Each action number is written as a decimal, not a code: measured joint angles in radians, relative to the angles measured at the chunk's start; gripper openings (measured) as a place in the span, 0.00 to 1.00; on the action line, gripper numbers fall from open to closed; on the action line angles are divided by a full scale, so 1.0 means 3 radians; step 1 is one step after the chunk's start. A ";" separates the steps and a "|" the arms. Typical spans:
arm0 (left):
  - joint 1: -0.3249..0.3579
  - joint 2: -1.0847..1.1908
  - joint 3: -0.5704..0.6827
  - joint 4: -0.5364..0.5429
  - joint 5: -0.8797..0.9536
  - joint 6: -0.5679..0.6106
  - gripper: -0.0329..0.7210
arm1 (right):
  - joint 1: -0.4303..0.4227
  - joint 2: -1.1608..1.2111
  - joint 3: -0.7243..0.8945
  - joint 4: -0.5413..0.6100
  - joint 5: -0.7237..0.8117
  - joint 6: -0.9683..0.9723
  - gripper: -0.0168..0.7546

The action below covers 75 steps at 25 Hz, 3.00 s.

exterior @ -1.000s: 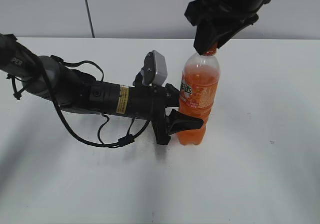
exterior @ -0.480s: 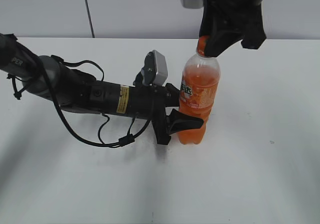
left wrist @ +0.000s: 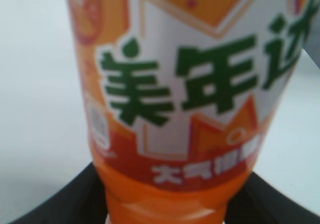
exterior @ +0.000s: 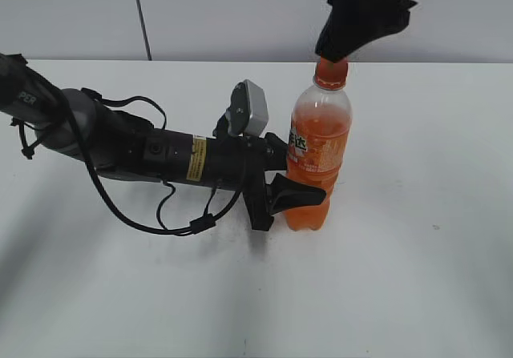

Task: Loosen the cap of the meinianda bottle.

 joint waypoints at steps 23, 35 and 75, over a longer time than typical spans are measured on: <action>0.0000 0.0000 0.0000 -0.0002 0.0003 0.0000 0.55 | 0.0000 0.0343 -0.0003 -0.0087 0.0003 0.3183 0.38; 0.0000 0.0000 0.0000 -0.0007 0.0007 0.0010 0.55 | 0.0000 0.0340 -0.0003 0.0003 0.0038 -0.0670 0.38; 0.0000 0.0000 -0.0001 -0.0010 0.0005 0.0000 0.55 | 0.0000 0.0295 0.0014 -0.0057 0.0024 0.2672 0.37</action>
